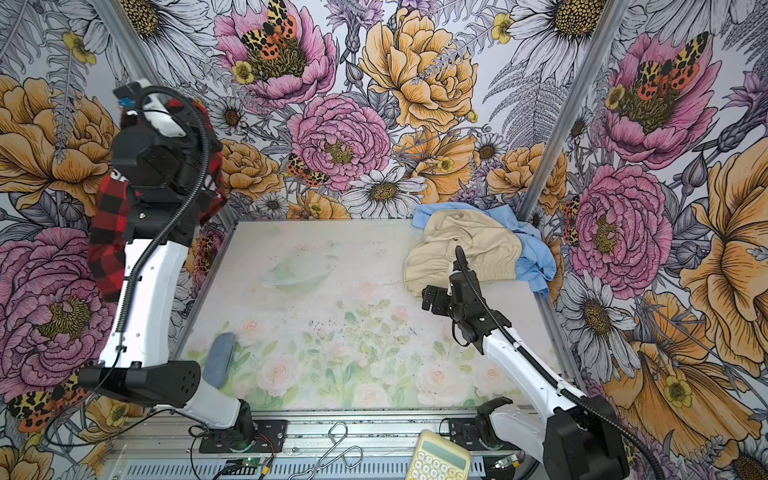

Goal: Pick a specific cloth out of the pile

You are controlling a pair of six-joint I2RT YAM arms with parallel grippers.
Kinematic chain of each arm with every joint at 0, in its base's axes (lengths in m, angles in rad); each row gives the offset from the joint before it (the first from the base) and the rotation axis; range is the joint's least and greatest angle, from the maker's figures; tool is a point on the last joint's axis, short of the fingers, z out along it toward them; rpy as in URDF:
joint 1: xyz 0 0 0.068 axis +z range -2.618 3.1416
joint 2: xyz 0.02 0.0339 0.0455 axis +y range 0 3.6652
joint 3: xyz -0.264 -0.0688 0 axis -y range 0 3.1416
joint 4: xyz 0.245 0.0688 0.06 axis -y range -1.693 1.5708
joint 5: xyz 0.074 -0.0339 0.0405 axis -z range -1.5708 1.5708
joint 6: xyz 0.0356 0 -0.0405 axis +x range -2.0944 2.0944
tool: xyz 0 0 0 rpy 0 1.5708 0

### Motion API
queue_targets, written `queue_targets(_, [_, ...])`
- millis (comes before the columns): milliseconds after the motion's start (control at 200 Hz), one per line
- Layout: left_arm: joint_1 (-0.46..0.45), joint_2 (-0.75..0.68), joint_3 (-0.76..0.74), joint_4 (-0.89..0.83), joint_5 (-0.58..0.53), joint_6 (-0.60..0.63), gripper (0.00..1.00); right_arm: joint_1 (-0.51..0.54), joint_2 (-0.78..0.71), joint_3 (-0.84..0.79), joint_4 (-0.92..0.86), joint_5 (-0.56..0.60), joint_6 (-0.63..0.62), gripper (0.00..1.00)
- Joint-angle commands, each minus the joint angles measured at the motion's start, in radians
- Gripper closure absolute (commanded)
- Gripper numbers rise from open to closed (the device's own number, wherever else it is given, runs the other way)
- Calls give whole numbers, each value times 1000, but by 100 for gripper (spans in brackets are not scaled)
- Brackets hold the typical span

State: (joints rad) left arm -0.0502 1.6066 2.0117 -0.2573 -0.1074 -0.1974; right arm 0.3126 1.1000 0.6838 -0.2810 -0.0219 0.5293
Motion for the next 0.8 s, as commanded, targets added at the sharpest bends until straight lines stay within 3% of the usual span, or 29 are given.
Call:
queue_targets(0, [-24, 53, -29, -100, 143, 50, 100, -4, -25, 23, 15, 6, -12, 4])
queue_targets(155, [-63, 78, 4, -102, 191, 79, 100, -4, -16, 31, 17, -7, -8, 4])
queue_targets(330, [-51, 55, 26, -103, 173, 62, 100, -3, -4, 30, 18, -17, -9, 4])
queue_targets(626, [40, -92, -231, -51, 143, 75, 100, -4, -6, 22, 20, -19, -6, 4])
queue_targets(796, [98, -142, -273, -43, 64, 76, 100, -2, -8, 23, 22, -33, 14, 4])
